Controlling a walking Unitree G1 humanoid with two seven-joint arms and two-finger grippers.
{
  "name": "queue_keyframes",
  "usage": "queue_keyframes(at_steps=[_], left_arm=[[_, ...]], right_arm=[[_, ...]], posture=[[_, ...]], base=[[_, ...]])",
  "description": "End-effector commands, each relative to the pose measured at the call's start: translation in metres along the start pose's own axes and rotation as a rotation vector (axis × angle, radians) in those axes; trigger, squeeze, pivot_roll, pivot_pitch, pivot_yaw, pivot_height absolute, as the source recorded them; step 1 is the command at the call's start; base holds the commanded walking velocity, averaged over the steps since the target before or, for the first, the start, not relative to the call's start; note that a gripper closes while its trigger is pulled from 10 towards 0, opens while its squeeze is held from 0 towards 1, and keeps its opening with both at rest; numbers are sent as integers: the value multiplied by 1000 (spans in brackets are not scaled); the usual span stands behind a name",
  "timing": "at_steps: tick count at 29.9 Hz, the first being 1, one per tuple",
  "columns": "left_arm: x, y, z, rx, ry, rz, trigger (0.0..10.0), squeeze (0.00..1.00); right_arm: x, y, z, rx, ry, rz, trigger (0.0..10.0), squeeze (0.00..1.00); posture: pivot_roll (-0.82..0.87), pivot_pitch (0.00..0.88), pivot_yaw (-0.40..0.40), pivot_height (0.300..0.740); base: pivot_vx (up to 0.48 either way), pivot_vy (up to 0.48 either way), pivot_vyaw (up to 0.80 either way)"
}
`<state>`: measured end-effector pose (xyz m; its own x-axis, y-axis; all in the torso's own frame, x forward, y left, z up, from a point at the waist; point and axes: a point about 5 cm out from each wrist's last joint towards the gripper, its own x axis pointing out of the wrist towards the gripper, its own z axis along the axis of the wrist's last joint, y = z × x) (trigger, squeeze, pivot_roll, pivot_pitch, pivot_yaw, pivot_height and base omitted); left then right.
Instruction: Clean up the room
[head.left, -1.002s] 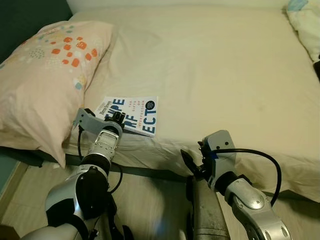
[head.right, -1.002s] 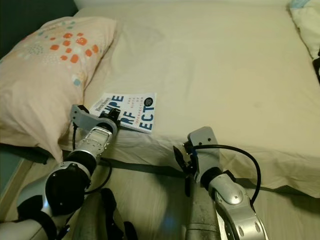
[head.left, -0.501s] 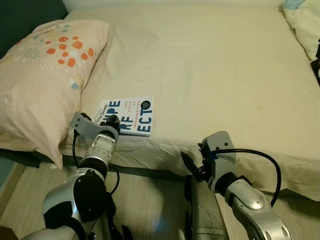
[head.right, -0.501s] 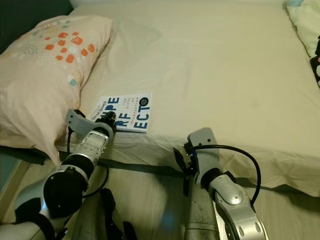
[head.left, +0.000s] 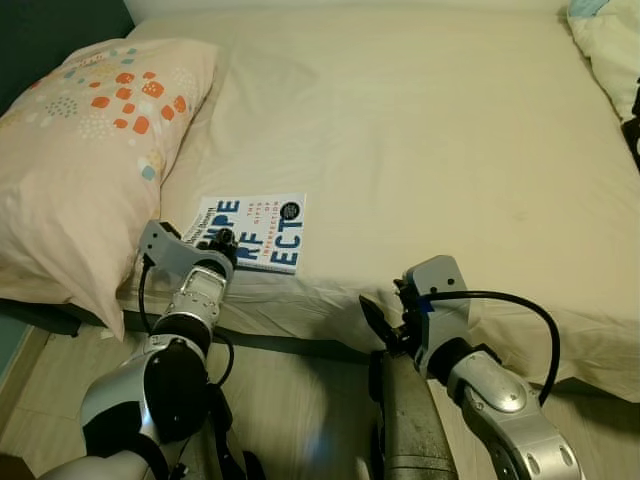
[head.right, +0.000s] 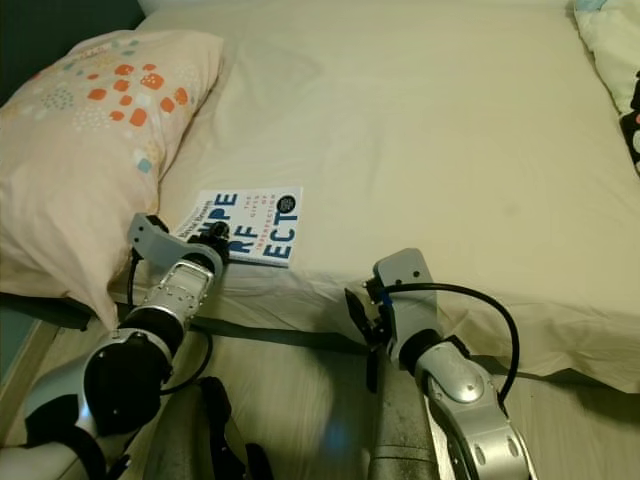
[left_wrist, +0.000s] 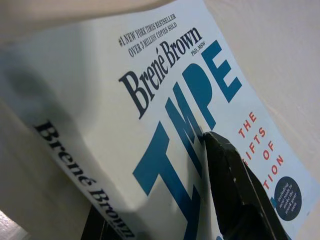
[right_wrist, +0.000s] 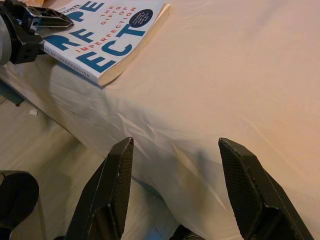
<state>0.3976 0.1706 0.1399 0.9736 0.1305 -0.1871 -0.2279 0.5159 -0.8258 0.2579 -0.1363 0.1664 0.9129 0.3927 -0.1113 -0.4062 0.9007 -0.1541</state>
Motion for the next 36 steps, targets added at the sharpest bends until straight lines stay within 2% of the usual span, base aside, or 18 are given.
queue_keyframes(at_steps=[1, 3, 5, 8, 13, 16, 20, 23, 24, 26, 28, 29, 30, 31, 33, 34, 35, 36], left_arm=[[-3, 26, 7, 39, 6, 57, 10000, 0], [-3, 26, 7, 39, 6, 57, 10000, 0], [-7, 41, 7, 55, 25, 62, 10000, 0], [-11, 54, 2, 48, 49, 59, 10000, 0], [-15, 63, -4, 25, 62, 66, 10000, 0], [-19, 68, -17, 32, 103, 62, 10000, 0], [-19, 58, -30, 6, 126, 37, 10000, 0], [-15, 31, -42, -95, 131, -16, 10000, 0], [-15, 31, -42, -95, 131, -16, 10000, 0], [-12, 10, -44, -206, 127, -101, 10000, 0], [-12, 10, -44, -206, 127, -101, 10000, 0], [-10, 0, -42, -273, 121, -150, 10000, 0], [-10, 0, -42, -273, 121, -150, 10000, 0], [-9, -5, -37, -315, 106, -188, 10000, 0], [-8, -4, -31, -238, 107, -232, 10000, 27], [-8, -4, -31, -238, 107, -232, 10000, 27], [-9, 1, -29, -208, 109, -229, 10000, 1000], [-9, 1, -29, -208, 109, -229, 10000, 1000]], right_arm=[[2, 6, -5, 23, 6, 29, 10000, 0], [2, 6, -5, 23, 6, 29, 10000, 0], [4, 9, -6, 36, 2, 37, 10000, 0], [7, 10, -8, 46, 1, 44, 10000, 0], [11, 11, -7, 48, -3, 49, 10000, 0], [13, 10, -6, 48, -10, 51, 10000, 0], [14, 8, -6, 44, -12, 51, 10000, 0], [14, 6, -5, 45, -18, 45, 10000, 0], [14, 6, -5, 45, -18, 45, 10000, 0], [14, 5, -4, 48, -19, 42, 10000, 0], [14, 5, -4, 48, -19, 42, 10000, 0], [14, 5, -5, 47, -20, 41, 10000, 0], [14, 5, -5, 47, -20, 41, 10000, 0], [13, 5, -5, 47, -20, 40, 10000, 0], [13, 4, -5, 48, -21, 34, 10000, 0], [13, 4, -5, 48, -21, 34, 10000, 0], [12, 4, -6, 48, -20, 33, 10000, 0], [12, 4, -6, 48, -20, 33, 10000, 0]], posture=[[-325, 386, 98, 547], [-325, 386, 98, 547], [-307, 369, 99, 547], [-287, 358, 94, 547], [-282, 355, 92, 547], [-278, 355, 88, 547], [-280, 359, 85, 547], [-289, 363, 84, 547], [-289, 363, 84, 547], [-293, 365, 87, 547], [-293, 365, 87, 547], [-294, 366, 87, 547], [-294, 366, 87, 547], [-296, 367, 95, 547], [-294, 367, 99, 547], [-294, 367, 99, 547], [-290, 366, 101, 547], [-290, 366, 101, 547]], base=[[0, 0, 0], [0, 0, 0], [0, 0, 0], [0, 0, 0], [0, 0, 0], [0, 0, 0], [0, 0, 0], [0, 0, 0], [0, 0, 0], [0, 0, 0], [0, 0, 0], [0, 0, 0], [0, 0, 0], [0, 0, 0], [0, 0, 0], [0, 0, 0], [0, 0, 0], [0, 0, 0]])
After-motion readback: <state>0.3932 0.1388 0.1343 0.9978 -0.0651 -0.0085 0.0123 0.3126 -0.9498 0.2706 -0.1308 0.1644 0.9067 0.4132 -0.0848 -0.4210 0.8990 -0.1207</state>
